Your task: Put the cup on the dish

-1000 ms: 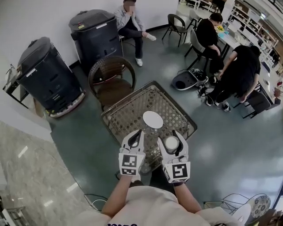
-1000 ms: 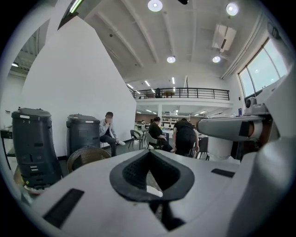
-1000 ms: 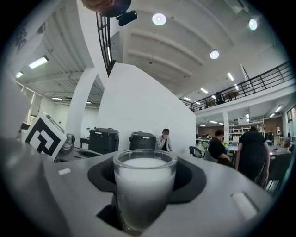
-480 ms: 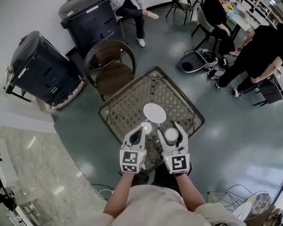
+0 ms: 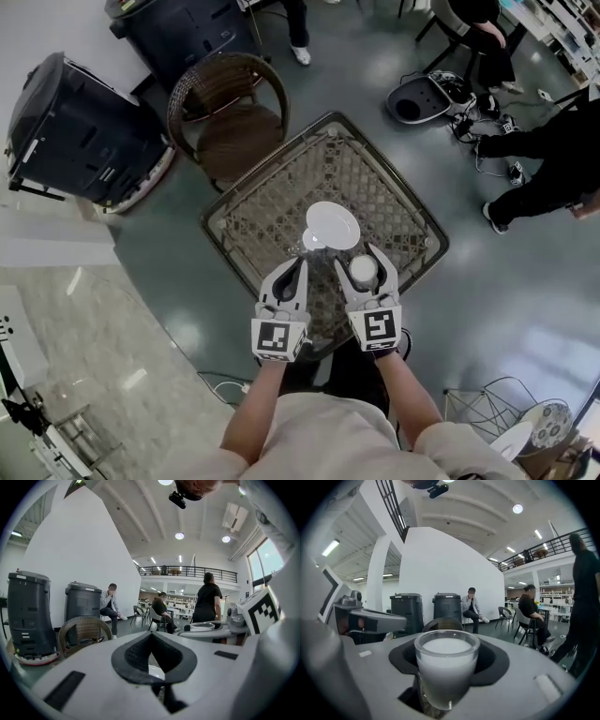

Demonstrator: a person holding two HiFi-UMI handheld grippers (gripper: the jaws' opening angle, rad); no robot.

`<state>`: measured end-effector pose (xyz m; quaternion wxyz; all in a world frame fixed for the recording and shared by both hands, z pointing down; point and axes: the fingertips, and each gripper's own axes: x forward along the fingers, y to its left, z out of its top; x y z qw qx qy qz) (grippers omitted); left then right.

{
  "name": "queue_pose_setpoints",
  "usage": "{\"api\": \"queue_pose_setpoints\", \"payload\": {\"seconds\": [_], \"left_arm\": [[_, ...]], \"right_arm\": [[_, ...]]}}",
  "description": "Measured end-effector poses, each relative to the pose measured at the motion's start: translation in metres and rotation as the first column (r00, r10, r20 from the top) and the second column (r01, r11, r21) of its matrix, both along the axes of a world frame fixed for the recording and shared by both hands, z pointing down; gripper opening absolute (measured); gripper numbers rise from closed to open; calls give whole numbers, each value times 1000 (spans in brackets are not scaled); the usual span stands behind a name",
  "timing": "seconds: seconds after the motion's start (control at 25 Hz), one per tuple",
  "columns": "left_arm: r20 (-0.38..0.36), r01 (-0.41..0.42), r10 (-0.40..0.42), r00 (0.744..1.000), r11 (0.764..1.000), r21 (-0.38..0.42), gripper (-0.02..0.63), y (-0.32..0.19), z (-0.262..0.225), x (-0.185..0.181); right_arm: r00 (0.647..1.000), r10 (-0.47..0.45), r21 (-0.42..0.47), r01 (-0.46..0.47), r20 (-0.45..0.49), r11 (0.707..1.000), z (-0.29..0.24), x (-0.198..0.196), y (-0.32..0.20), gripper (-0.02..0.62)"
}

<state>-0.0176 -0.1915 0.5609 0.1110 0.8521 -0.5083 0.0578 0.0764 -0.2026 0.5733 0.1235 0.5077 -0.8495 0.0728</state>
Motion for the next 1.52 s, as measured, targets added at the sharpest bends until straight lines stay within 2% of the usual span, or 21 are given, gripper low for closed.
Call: {"api": "queue_pose_setpoints", "payload": {"seconds": [0.12, 0.28, 0.56, 0.8, 1.08, 1.52], "left_arm": [[-18, -16, 16, 1000, 1000, 3, 3, -10, 18, 7], [-20, -23, 22, 1000, 999, -46, 3, -16, 51, 15], [-29, 24, -28, 999, 992, -123, 3, -27, 90, 8], [-8, 2, -4, 1000, 988, -156, 3, -42, 110, 2], [-7, 20, -21, 1000, 983, -184, 3, -59, 119, -6], [-13, 8, -11, 1000, 972, -236, 3, -49, 135, -2]], "right_arm": [[999, -32, -41, 31, -31, 999, 32, -7, -13, 250], [998, -45, -92, 41, -42, 995, 76, -14, -22, 250], [998, -31, -138, 24, -48, 990, 124, -22, -49, 250], [997, -41, -191, 27, -66, 981, 161, -28, -72, 250], [993, -63, -227, 40, -96, 973, 189, -38, -98, 250], [989, -69, -262, 33, -130, 964, 215, -39, -113, 252]]}}
